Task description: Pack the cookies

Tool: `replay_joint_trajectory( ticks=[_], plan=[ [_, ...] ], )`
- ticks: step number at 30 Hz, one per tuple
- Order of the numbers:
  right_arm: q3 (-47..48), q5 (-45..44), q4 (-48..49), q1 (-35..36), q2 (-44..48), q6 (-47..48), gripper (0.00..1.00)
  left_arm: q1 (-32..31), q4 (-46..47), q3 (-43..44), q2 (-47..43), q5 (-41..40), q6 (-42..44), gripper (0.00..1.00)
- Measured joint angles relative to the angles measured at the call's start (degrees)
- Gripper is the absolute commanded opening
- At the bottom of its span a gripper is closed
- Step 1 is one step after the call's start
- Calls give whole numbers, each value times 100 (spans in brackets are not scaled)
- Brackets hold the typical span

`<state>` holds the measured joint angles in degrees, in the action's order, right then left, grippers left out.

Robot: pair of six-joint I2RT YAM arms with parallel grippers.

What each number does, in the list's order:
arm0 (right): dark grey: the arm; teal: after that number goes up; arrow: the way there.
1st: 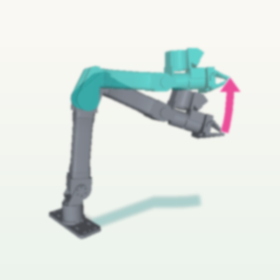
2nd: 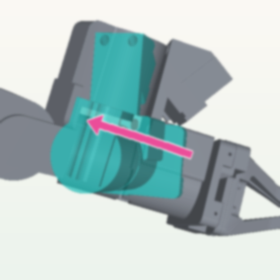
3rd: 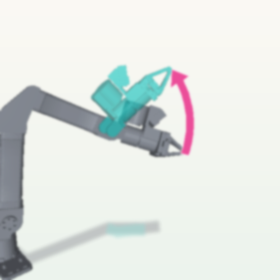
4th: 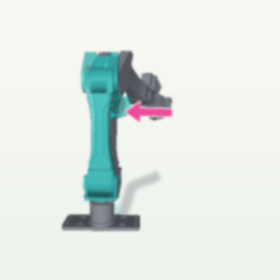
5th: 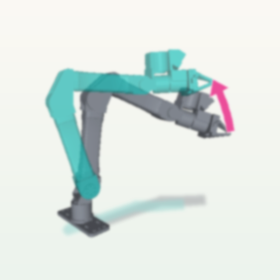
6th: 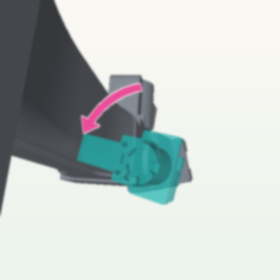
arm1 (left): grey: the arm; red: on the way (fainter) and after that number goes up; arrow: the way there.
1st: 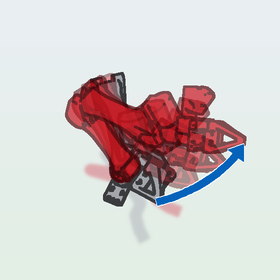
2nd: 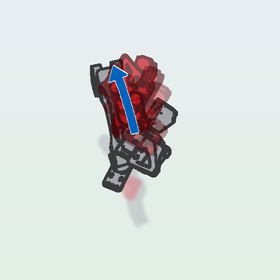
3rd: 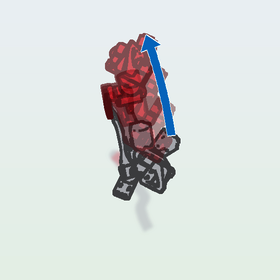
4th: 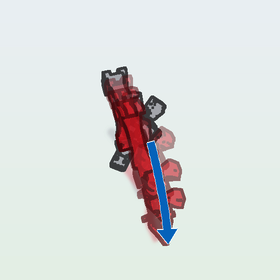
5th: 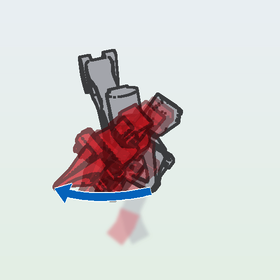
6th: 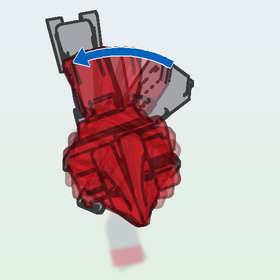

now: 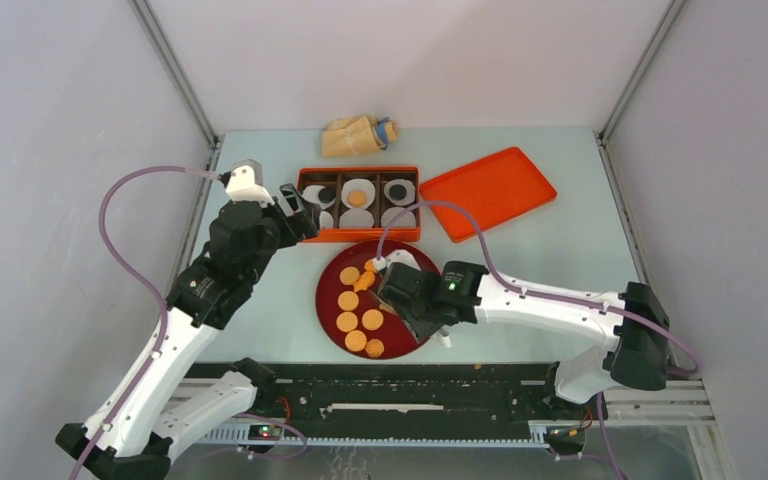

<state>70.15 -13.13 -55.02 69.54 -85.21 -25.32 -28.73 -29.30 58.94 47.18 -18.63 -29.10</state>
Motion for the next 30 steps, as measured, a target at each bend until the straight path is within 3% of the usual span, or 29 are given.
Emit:
replay_joint_trajectory(
  ticks=[7,11,22,30],
  plan=[
    [789,-87,131,-455,2,393,16,46,-11,4,33,-92,-7,85],
    [1423,-22,343,-846,-240,702,16,380,-48,7,44,-111,-72,85],
    [4214,433,977,-1440,-2933,1497,16,780,-105,9,114,-57,-90,85],
    [4784,772,920,-1639,-3755,1727,16,907,-151,9,114,-57,-52,85]
  ],
)
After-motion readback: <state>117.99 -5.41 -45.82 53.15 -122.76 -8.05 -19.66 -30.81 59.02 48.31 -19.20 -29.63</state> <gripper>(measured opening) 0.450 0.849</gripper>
